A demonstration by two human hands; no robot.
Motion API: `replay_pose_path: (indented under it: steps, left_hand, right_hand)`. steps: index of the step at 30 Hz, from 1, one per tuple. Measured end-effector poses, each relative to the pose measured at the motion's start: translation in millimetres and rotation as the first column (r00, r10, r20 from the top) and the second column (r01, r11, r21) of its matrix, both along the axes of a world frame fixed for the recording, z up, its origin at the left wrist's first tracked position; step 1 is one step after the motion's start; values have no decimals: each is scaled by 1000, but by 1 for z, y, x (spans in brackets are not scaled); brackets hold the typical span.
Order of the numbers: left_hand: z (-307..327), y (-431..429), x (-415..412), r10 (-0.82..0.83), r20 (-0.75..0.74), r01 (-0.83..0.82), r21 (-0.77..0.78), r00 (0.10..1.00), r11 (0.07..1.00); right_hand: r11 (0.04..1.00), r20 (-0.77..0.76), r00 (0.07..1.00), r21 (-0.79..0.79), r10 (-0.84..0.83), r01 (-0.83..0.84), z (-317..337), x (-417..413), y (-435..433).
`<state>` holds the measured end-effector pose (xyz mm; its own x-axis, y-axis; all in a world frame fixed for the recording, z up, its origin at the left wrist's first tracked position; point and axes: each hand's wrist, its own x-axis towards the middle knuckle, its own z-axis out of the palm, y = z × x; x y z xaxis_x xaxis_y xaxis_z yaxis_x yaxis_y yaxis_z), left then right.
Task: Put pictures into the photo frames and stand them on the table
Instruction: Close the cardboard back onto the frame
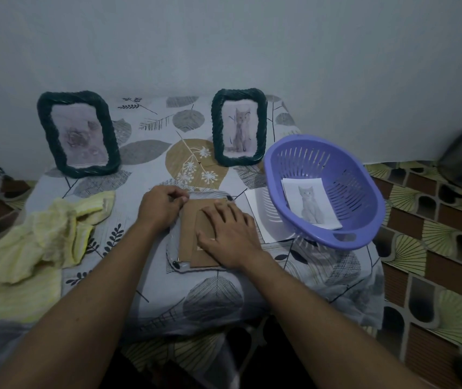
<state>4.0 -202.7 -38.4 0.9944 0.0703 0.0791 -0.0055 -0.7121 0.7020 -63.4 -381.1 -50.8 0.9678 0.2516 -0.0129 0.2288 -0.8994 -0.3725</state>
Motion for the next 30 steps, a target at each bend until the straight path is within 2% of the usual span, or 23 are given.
replay_pose_path:
  steps: [5,12,16,19,24,30]
  left_hand:
    - [1,6,1,-65,15,64,42,998,997]
    - [-2,20,-13,-140,-45,136,-81,989,987]
    - [-3,30,-36,-125,-18,122,-120,992,985]
    - [-8,32,-57,-161,-18,161,-1,987,987]
    - [-22,29,-83,-159,-72,174,341,985,924]
    - [-23,24,-89,-150,-117,188,469,982,863]
  right_hand:
    - [1000,0,1000,9,0,0,-1,-1,0]
    - [1000,-5,1000,5,-2,2,-1,0,0]
    - [1000,-16,1000,9,4,-4,1,-1,0]
    - [1000,-13,1000,11,4,-3,2,-1,0]
    - [1000,-11,1000,-11,-1,1,2,-1,1]
    - [1000,-34,999,-1,-16,16,3,-1,1]
